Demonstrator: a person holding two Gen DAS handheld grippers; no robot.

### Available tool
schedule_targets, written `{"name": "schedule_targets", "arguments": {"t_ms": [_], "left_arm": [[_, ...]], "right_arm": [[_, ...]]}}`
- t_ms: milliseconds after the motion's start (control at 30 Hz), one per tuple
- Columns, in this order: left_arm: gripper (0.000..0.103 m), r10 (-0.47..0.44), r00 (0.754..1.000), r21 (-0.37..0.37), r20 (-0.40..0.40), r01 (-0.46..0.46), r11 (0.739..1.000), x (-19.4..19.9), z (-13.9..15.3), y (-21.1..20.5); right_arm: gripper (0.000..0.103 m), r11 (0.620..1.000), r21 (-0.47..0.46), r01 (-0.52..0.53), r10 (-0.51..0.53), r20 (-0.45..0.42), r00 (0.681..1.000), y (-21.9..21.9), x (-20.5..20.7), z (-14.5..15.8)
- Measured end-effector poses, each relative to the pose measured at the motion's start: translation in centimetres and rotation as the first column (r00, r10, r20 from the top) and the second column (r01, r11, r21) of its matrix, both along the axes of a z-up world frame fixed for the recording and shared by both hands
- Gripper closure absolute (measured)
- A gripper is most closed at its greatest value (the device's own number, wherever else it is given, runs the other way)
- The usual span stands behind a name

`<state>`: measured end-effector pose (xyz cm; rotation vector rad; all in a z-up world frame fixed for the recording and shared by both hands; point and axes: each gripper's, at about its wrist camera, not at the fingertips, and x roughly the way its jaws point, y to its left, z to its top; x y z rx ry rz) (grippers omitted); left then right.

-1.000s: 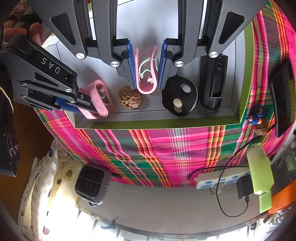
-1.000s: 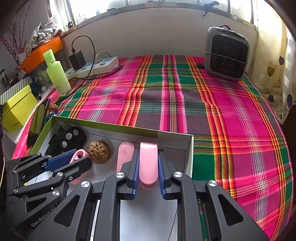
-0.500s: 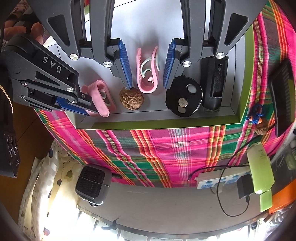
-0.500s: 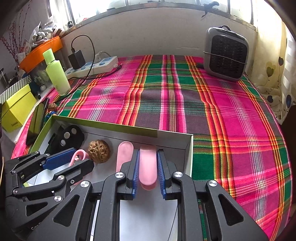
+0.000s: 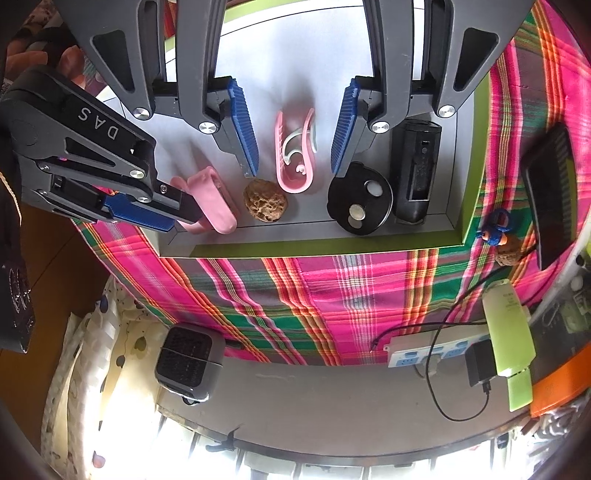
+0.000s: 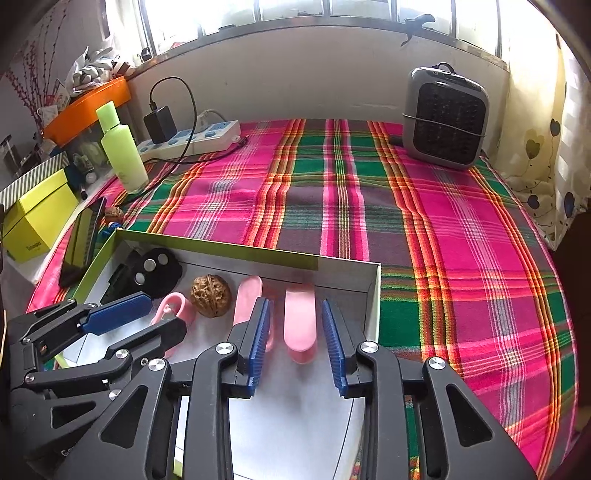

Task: Organize objects
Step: 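Open the right gripper releasing the pink block while the left gripper releases the pink clip, then withdraw both open grippers from the box toward the remaining objects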

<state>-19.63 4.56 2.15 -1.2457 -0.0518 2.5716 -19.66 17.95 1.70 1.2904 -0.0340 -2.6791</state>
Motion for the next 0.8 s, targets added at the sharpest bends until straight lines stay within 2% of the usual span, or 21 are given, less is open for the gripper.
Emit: {"name": "schedule_targets", "arguments": {"t_ms": [400, 800], "left_arm": [[0.063, 0.024, 0.998, -0.046, -0.051, -0.026, 0.999, 1.8, 1.1, -0.4], [0.063, 0.047, 0.997, -0.036, -0.056, -0.049, 0.998, 3.2, 1.6, -1.3]], "right_arm": [[0.072, 1.0, -0.007, 0.004, -0.004, -0.026, 1.0, -0.2, 1.7, 0.7], [0.071, 1.0, -0.014, 0.006, -0.006, -0.055, 0.998, -0.2, 3.7, 1.4]]}}
